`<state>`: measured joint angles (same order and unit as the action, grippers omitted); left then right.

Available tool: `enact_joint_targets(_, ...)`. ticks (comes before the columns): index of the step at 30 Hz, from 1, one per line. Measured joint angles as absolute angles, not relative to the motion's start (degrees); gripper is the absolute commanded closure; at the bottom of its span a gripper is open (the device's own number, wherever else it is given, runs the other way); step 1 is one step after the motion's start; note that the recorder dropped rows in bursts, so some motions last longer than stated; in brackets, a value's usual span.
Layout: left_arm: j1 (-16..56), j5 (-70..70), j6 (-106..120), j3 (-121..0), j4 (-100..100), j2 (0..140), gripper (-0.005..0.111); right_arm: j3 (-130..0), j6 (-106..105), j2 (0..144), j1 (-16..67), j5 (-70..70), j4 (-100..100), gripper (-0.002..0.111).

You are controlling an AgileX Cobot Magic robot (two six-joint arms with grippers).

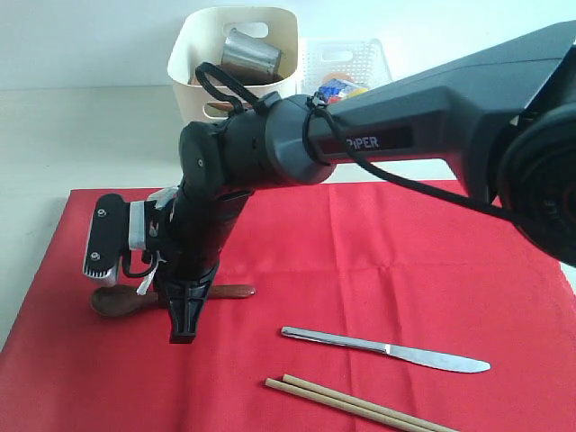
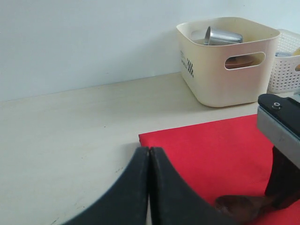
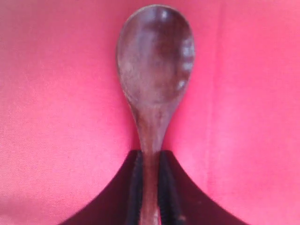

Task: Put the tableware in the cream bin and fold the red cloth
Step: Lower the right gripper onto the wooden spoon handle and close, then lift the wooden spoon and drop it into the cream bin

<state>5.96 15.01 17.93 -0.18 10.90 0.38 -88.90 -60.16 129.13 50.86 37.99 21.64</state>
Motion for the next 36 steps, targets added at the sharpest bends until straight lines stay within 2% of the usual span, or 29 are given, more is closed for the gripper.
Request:
enact_joint_targets(22,6.0,15.0,17.9,-0.2,10.9,0.4,0.105,-88.9,-58.0,119.6,50.9,38.3,19.3,0.108)
enact_joint_targets(30,6.0,15.0,17.9,-0.2,10.9,0.4,0.105,-88.9,-48.2,113.5,50.3,25.0,14.8,0.108)
enact_joint_targets(36,6.0,15.0,17.9,-0.2,10.9,0.4,0.105,-88.9,-40.8,112.4,45.2,13.7,14.7,0.108)
